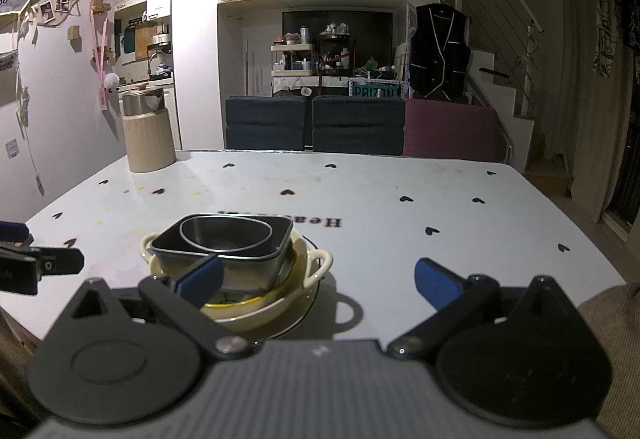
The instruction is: Organize plates and bowls
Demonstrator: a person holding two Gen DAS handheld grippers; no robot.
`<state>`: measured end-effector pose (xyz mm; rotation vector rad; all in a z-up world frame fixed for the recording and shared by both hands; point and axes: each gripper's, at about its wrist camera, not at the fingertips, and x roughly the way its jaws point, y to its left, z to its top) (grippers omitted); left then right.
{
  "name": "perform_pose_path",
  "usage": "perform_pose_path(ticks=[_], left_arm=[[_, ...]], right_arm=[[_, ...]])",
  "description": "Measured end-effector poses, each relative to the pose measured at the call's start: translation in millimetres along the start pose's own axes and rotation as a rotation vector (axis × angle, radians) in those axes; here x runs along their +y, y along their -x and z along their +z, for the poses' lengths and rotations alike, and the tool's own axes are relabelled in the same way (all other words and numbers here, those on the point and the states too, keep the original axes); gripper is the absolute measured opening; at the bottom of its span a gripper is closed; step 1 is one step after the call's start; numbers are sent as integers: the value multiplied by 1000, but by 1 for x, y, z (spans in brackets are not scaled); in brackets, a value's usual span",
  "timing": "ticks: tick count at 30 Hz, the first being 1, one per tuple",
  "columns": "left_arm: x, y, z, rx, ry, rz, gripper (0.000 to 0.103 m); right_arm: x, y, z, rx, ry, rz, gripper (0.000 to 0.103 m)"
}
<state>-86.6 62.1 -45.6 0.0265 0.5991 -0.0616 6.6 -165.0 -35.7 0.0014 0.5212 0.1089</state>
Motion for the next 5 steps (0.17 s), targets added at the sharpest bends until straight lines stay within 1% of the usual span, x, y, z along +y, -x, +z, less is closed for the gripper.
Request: perform_pose_path(ticks=[5], left_arm=[[-2, 0, 0, 1, 0, 6, 103]], right_arm=[[0, 0, 0, 0, 1, -1, 103]])
